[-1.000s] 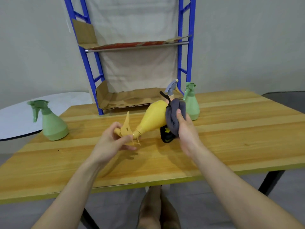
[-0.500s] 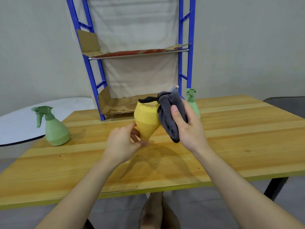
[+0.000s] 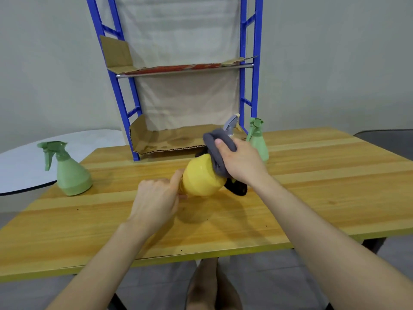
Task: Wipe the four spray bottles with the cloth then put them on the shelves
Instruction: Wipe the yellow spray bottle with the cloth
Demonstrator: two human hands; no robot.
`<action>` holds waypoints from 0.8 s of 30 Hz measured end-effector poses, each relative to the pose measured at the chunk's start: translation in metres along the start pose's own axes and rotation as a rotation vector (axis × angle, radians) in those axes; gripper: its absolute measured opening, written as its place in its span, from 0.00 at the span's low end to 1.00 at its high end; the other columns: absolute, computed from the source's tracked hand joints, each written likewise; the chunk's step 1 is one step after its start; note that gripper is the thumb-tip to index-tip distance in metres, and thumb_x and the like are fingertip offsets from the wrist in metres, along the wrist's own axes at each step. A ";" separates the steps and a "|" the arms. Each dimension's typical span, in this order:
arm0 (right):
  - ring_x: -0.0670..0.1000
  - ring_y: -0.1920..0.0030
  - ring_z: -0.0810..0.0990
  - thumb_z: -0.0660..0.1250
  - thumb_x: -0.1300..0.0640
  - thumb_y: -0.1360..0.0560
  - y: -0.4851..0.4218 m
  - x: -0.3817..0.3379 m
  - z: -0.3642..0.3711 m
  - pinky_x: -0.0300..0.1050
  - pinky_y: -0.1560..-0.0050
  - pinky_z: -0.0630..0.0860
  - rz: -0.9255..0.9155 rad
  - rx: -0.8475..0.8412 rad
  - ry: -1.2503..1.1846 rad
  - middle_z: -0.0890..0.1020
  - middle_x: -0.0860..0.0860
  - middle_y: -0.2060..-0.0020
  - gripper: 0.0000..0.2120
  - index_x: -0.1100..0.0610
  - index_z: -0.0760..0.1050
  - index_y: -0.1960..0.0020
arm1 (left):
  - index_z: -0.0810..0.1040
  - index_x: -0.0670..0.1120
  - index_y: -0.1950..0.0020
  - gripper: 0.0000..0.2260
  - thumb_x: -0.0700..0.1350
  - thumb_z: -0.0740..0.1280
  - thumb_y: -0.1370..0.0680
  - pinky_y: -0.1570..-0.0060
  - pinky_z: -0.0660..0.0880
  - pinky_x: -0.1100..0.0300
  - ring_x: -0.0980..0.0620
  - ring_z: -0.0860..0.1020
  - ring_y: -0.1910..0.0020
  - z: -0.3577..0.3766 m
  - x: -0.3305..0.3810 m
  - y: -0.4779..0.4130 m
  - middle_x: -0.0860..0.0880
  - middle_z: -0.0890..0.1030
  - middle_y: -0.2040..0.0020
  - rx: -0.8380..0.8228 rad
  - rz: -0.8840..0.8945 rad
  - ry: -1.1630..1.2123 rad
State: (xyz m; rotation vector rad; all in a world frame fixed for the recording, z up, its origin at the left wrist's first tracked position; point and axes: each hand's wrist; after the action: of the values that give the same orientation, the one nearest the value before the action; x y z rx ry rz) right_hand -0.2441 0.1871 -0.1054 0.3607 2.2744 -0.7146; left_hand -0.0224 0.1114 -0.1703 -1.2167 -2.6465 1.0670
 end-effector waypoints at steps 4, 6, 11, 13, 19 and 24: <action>0.51 0.43 0.82 0.61 0.38 0.15 0.037 0.006 0.008 0.50 0.46 0.77 -0.210 -0.006 -0.136 0.82 0.44 0.43 0.15 0.44 0.74 0.34 | 0.76 0.47 0.32 0.28 0.55 0.80 0.27 0.71 0.61 0.59 0.45 0.80 0.74 0.000 -0.005 0.002 0.51 0.80 0.70 -0.046 0.058 -0.059; 0.48 0.45 0.81 0.64 0.40 0.17 0.047 -0.003 0.006 0.49 0.44 0.77 -0.417 0.000 -0.081 0.80 0.38 0.48 0.14 0.43 0.76 0.35 | 0.78 0.46 0.37 0.26 0.56 0.80 0.28 0.70 0.64 0.57 0.42 0.82 0.71 0.001 -0.002 -0.001 0.49 0.83 0.68 -0.086 0.089 -0.096; 0.54 0.49 0.82 0.67 0.40 0.18 0.003 0.010 0.001 0.50 0.49 0.76 -0.162 -0.090 0.074 0.84 0.48 0.52 0.12 0.46 0.79 0.42 | 0.85 0.52 0.43 0.26 0.55 0.86 0.37 0.71 0.61 0.60 0.42 0.81 0.75 -0.010 -0.008 -0.004 0.51 0.81 0.73 -0.133 0.115 -0.191; 0.57 0.47 0.84 0.69 0.40 0.19 -0.004 0.033 0.000 0.51 0.49 0.79 -0.033 -0.131 0.239 0.84 0.51 0.50 0.17 0.49 0.78 0.37 | 0.86 0.58 0.49 0.19 0.56 0.85 0.36 0.70 0.65 0.59 0.44 0.83 0.69 -0.024 -0.012 -0.009 0.52 0.83 0.69 -0.141 0.098 -0.196; 0.56 0.46 0.80 0.66 0.39 0.18 0.028 0.078 0.013 0.53 0.48 0.77 0.037 -0.141 0.237 0.80 0.51 0.44 0.20 0.48 0.72 0.31 | 0.85 0.59 0.49 0.21 0.60 0.85 0.38 0.56 0.76 0.56 0.54 0.84 0.53 -0.055 -0.032 -0.052 0.60 0.86 0.57 -0.221 -0.103 0.081; 0.54 0.35 0.74 0.66 0.37 0.19 0.044 0.098 0.028 0.54 0.35 0.74 -0.052 -0.204 0.485 0.77 0.49 0.39 0.23 0.49 0.76 0.30 | 0.83 0.58 0.53 0.21 0.55 0.89 0.40 0.53 0.81 0.46 0.53 0.81 0.54 -0.070 -0.038 -0.076 0.57 0.85 0.57 -0.323 -0.165 0.499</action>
State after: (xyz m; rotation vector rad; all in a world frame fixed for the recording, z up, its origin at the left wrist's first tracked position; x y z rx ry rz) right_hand -0.2786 0.2106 -0.2086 0.4125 2.7946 -0.4451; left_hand -0.0250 0.0911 -0.0622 -1.0991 -2.5087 0.2638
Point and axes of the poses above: each hand's wrist, its own y-axis away from the middle knuckle, its own z-axis out of the palm, x = y × z
